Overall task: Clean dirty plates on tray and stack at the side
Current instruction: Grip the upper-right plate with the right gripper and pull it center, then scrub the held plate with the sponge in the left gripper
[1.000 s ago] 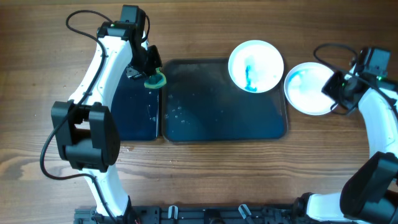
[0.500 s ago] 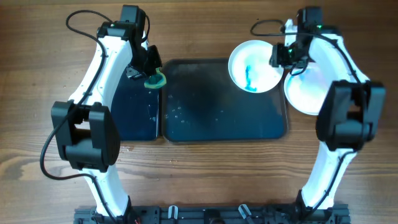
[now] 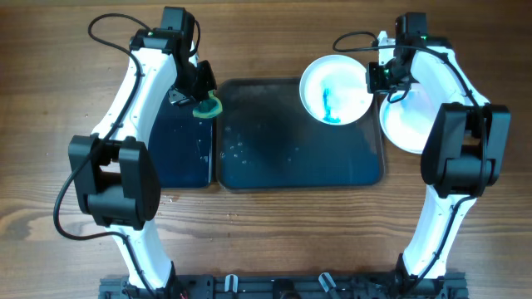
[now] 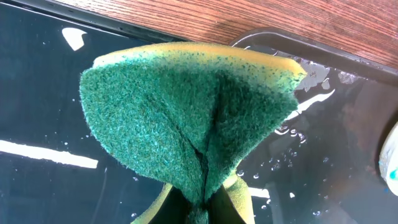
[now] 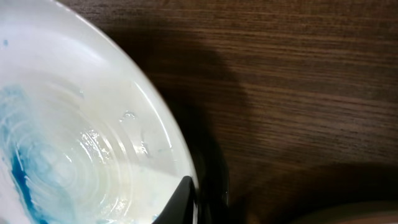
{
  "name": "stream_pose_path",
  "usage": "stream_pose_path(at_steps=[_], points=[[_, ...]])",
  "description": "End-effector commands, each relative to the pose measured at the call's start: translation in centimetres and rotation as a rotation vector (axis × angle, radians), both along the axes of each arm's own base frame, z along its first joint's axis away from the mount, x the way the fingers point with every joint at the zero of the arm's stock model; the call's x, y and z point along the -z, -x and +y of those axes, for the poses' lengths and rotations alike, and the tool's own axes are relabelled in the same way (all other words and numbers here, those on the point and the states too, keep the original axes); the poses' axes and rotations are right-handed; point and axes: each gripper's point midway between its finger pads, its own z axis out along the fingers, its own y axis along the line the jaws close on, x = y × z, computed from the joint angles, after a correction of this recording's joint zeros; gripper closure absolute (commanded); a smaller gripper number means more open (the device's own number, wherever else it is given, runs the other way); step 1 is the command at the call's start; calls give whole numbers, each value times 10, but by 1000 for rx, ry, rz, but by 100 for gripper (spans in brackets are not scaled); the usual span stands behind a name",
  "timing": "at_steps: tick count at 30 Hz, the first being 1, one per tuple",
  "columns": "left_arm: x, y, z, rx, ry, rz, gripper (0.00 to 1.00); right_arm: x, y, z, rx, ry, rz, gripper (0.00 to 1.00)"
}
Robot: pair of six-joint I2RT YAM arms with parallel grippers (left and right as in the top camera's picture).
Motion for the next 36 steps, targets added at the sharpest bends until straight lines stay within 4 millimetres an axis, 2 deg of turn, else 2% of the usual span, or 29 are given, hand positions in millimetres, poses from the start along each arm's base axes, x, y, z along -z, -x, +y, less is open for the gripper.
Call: stream_pose_path(at_steps=[1, 5, 7, 9, 12, 14, 19, 22, 24, 28, 30, 34, 36], points=[[-13, -5, -3, 18, 11, -39, 96, -14, -5, 0, -4, 0, -26, 96], [-13, -5, -3, 18, 11, -39, 96, -44, 3, 1, 29, -14, -41, 96], [-13, -5, -3, 19, 11, -39, 96, -61, 16, 14, 50, -89, -12, 96], [-13, -4, -5, 24, 11, -35, 96, -61, 37, 24, 103, -115, 82, 96], [-12, 0, -16, 45, 15, -27, 96, -41, 72, 49, 146, -117, 235, 96], [-12, 3, -29, 75, 18, -27, 96, -21, 98, 71, 245, -118, 342, 96], [-13, 8, -58, 134, 23, -39, 96, 26, 146, 133, 203, -202, 450, 96], [-8, 13, -75, 145, 30, -36, 96, 36, 154, 154, 175, -287, 451, 96], [-1, 19, -87, 174, 30, -31, 96, 38, 153, 161, 158, -338, 440, 96], [25, 36, -114, 257, 21, 10, 96, 34, 151, 170, 68, -400, 411, 96], [42, 52, -124, 321, 14, 61, 96, 34, 151, 171, 49, -402, 404, 96], [74, 72, -118, 351, -24, 142, 96, 34, 151, 171, 45, -403, 401, 96], [91, 81, -103, 343, -87, 183, 96, 34, 151, 171, 44, -403, 399, 96]])
